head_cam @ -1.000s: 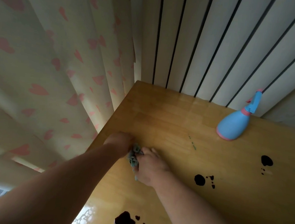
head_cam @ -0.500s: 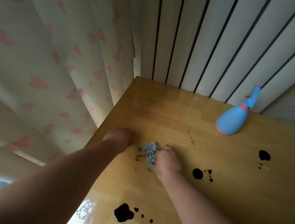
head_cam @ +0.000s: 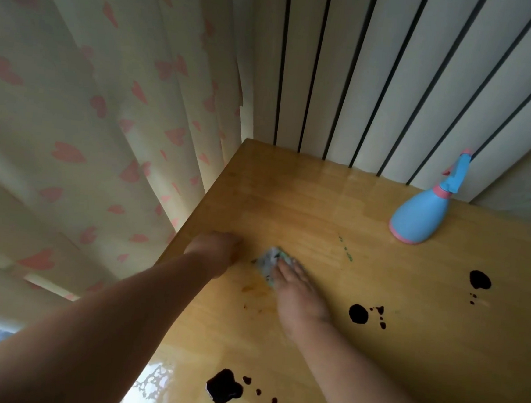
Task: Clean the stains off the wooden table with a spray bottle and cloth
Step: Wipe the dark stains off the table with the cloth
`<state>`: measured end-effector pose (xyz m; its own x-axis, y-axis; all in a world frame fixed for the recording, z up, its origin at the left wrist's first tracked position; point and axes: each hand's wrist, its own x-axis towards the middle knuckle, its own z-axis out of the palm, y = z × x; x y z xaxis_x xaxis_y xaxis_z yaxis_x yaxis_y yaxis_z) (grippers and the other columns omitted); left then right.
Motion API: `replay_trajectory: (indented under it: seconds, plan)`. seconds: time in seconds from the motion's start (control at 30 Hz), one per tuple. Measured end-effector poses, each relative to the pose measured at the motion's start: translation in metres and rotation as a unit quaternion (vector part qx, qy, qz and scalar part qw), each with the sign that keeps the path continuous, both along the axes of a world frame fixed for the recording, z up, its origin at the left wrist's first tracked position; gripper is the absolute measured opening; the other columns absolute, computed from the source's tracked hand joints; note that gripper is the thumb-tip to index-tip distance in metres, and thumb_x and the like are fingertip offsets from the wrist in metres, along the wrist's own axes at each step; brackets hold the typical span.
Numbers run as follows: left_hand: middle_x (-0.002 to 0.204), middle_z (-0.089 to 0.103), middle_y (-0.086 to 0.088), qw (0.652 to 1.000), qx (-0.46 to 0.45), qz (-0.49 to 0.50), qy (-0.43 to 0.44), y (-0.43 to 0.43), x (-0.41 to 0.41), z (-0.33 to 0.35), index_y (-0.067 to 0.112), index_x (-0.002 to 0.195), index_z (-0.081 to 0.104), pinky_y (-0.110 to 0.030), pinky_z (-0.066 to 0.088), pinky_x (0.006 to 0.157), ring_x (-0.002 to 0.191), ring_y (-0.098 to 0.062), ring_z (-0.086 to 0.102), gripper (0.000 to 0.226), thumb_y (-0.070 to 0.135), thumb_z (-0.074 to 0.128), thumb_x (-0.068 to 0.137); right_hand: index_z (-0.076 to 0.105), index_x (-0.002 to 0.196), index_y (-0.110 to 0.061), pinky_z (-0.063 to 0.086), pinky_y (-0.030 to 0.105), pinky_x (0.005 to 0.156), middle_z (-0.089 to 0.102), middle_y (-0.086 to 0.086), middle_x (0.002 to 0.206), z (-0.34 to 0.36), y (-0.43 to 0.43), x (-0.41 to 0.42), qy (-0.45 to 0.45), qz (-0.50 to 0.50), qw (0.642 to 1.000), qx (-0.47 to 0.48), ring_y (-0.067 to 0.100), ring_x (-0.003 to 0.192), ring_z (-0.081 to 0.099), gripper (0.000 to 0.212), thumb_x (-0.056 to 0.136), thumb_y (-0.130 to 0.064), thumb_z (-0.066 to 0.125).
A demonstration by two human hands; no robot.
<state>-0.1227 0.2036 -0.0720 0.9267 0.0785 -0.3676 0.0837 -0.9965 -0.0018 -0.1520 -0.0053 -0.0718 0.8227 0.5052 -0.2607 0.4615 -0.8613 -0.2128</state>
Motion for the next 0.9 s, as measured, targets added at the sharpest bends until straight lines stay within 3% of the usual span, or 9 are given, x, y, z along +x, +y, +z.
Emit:
replay_trajectory:
  seconds: [0.1,0.17,0.23,0.33,0.43,0.6,0.73,0.8,0.9]
  plan:
    - [0.140,0.053,-0.002,1.000,0.010,-0.006,-0.004,0.000,-0.001,0.000,0.032,0.151,0.030,-0.035,0.047,0.095,0.123,-0.026,0.053,0.060,0.027,0.056,0.098,0.023,0.152,-0.014,0.014,0.027,0.118,0.014,-0.001,0.161,0.006,0.001,0.011,0.004,-0.062,0.997,0.046,0.020,0.148,0.012,0.069,0.091,0.004,0.048]
    - [0.142,0.051,-0.002,1.000,0.019,-0.006,-0.007,-0.002,-0.002,0.002,0.032,0.152,0.028,-0.034,0.046,0.096,0.125,-0.025,0.052,0.061,0.026,0.056,0.098,0.034,0.148,-0.015,0.023,0.024,0.114,0.025,-0.003,0.158,0.011,0.010,0.013,-0.009,-0.117,0.987,0.114,0.017,0.143,0.027,0.059,0.093,0.006,0.041]
    - [0.139,0.053,-0.002,1.000,0.019,-0.005,-0.012,-0.003,-0.001,0.004,0.032,0.151,0.032,-0.033,0.047,0.093,0.122,-0.024,0.054,0.060,0.025,0.057,0.098,0.039,0.146,-0.018,0.024,0.021,0.112,0.030,-0.005,0.156,0.015,0.020,0.014,-0.027,-0.135,0.976,0.171,0.014,0.139,0.033,0.058,0.094,0.006,0.037]
    - [0.130,0.060,-0.001,1.000,-0.001,0.002,-0.020,-0.004,0.001,0.008,0.030,0.144,0.044,-0.032,0.050,0.090,0.115,-0.023,0.058,0.049,0.020,0.053,0.097,0.039,0.147,-0.021,0.018,0.023,0.116,0.030,-0.005,0.156,0.010,0.032,0.002,-0.002,-0.025,0.984,0.178,0.015,0.142,0.028,0.056,0.095,0.001,0.038]
    - [0.135,0.056,-0.002,1.000,-0.001,0.006,-0.018,-0.003,-0.001,0.005,0.031,0.148,0.036,-0.032,0.051,0.091,0.118,-0.023,0.056,0.057,0.015,0.054,0.096,0.028,0.151,-0.014,-0.005,0.020,0.114,0.021,0.000,0.159,0.001,0.028,-0.013,0.015,0.109,0.990,0.090,0.017,0.148,0.010,0.056,0.097,-0.003,0.038]
    - [0.136,0.056,-0.003,1.000,-0.006,0.011,-0.011,-0.001,-0.002,0.004,0.035,0.150,0.031,-0.035,0.050,0.092,0.119,-0.025,0.055,0.062,0.026,0.060,0.096,0.021,0.153,-0.015,0.003,0.026,0.118,0.014,-0.001,0.161,-0.005,0.007,0.003,-0.024,-0.016,0.997,0.067,0.019,0.149,0.006,0.061,0.096,0.000,0.039]
    - [0.138,0.054,-0.003,1.000,-0.003,0.012,-0.012,-0.001,-0.003,0.002,0.034,0.151,0.030,-0.036,0.050,0.095,0.122,-0.025,0.054,0.062,0.027,0.059,0.097,0.026,0.151,-0.014,0.008,0.026,0.118,0.018,-0.001,0.160,-0.001,0.000,0.021,-0.012,-0.124,0.991,0.050,0.019,0.148,0.009,0.069,0.090,0.002,0.053]
    - [0.139,0.054,-0.002,1.000,-0.001,0.012,-0.017,-0.002,-0.003,0.002,0.034,0.151,0.030,-0.036,0.049,0.095,0.122,-0.025,0.054,0.061,0.027,0.059,0.097,0.027,0.151,-0.015,0.007,0.026,0.118,0.020,0.001,0.160,-0.001,0.008,0.013,-0.005,-0.109,0.992,0.065,0.020,0.148,0.010,0.064,0.093,0.003,0.046]
    - [0.139,0.054,-0.003,1.000,-0.005,0.007,-0.022,-0.003,-0.002,0.003,0.033,0.150,0.032,-0.035,0.048,0.094,0.122,-0.026,0.054,0.059,0.024,0.057,0.097,0.028,0.150,-0.014,0.009,0.030,0.120,0.023,0.002,0.159,-0.004,0.022,-0.015,-0.012,-0.009,0.996,0.087,0.020,0.148,0.010,0.055,0.097,-0.004,0.037]
